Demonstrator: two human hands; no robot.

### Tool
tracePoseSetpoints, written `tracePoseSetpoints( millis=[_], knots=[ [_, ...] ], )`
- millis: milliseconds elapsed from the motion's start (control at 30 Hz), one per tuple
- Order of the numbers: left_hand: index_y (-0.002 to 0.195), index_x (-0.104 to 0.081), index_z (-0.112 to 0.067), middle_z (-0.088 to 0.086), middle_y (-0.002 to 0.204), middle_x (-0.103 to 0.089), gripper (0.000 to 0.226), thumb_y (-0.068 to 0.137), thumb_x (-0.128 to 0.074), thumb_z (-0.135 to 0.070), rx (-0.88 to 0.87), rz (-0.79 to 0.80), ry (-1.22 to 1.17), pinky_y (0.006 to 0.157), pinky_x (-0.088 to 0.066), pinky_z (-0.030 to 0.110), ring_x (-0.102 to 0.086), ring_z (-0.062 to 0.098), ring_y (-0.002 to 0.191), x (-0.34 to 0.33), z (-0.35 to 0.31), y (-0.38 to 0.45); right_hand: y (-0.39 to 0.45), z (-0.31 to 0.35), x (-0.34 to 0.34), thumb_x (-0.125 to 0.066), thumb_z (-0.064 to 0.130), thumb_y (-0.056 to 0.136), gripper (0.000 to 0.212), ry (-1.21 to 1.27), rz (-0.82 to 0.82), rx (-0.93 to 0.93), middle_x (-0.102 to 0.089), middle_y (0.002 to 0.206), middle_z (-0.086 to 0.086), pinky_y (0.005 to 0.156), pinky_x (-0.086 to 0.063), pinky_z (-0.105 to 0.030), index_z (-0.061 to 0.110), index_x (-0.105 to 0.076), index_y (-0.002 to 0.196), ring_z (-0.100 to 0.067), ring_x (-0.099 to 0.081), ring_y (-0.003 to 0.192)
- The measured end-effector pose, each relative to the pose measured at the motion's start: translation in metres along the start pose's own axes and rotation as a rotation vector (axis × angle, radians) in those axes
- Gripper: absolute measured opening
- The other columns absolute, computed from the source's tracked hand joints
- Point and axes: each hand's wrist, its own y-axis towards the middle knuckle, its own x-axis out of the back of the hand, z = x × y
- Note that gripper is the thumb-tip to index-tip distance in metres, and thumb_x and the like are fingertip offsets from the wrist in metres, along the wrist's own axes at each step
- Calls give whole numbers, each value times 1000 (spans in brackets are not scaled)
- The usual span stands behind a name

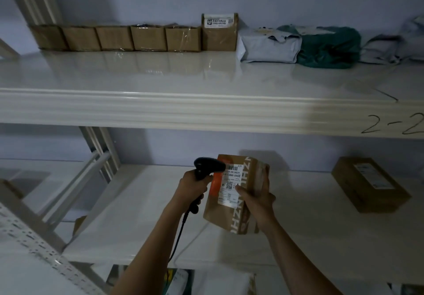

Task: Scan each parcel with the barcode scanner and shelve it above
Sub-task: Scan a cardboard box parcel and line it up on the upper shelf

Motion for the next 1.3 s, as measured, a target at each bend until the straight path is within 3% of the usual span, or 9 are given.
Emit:
tracePoseSetpoints(
  millis=[133,300,433,900,1033,1100,1167,1233,1300],
  knots=[
    [85,-63,-8,3,54,-54,21,79,-61,-28,45,22,-4,47,-39,28,-45,19,46,1,-3,-2,2,1,0,-85,42,73,115,-3,-26,27,-53,125,-10,97,-44,-32,67,0,146,-19,-44,122],
    [88,-63,-8,2,54,-52,18,82,-59,-25,62,13,-28,47,-39,26,-44,17,45,6,-6,-6,3,1,0,-85,48,70,115,-50,-77,-22,-34,132,-14,100,-46,-40,72,2,141,-31,-44,124],
    [83,-60,-9,3,54,-50,13,83,-59,-22,47,31,-40,46,-39,25,-42,17,44,6,-11,-11,3,0,-1,-85,48,69,115,-67,-62,12,-36,126,-11,92,-44,-37,79,4,135,-21,-38,112],
    [86,-60,-8,2,53,-50,12,87,-57,-20,25,36,-22,45,-39,24,-41,15,42,2,-11,-13,9,-9,-2,-86,49,68,105,-83,-49,-15,-32,108,5,92,-48,-34,68,-12,140,-19,-47,106],
    [96,-59,-12,5,59,-55,11,85,-58,-16,-14,20,-58,45,-44,26,-47,16,44,4,1,-4,8,-8,0,-85,49,69,101,-66,-30,7,-36,117,-1,89,-47,-31,70,-15,138,-16,-48,105],
    [102,-51,-12,11,73,-59,18,86,-59,-8,-4,7,-61,48,-50,30,-54,18,50,4,16,4,7,-6,1,-84,49,71,107,-62,-30,-11,-34,120,-2,90,-47,-33,67,-7,142,-19,-47,106],
    [114,-41,-8,17,90,-58,33,87,-59,0,74,-25,-84,57,-56,34,-59,22,63,3,39,13,9,-5,3,-82,50,72,105,-80,-24,-19,-46,123,-4,96,-48,-38,67,-6,142,-23,-52,115],
    [120,-43,-1,22,96,-58,37,88,-61,2,157,-93,-130,71,-57,43,-60,30,73,2,66,23,12,-5,5,-81,50,72,103,-95,-19,-33,-61,124,-3,99,-51,-42,65,-9,144,-26,-58,120],
    [116,-55,8,21,93,-63,32,88,-66,-4,217,-173,-87,82,-55,47,-62,33,80,3,91,32,16,-8,11,-82,47,72,99,-86,-29,-37,-71,107,14,87,-53,-29,66,-14,143,-15,-67,107]
  ],
)
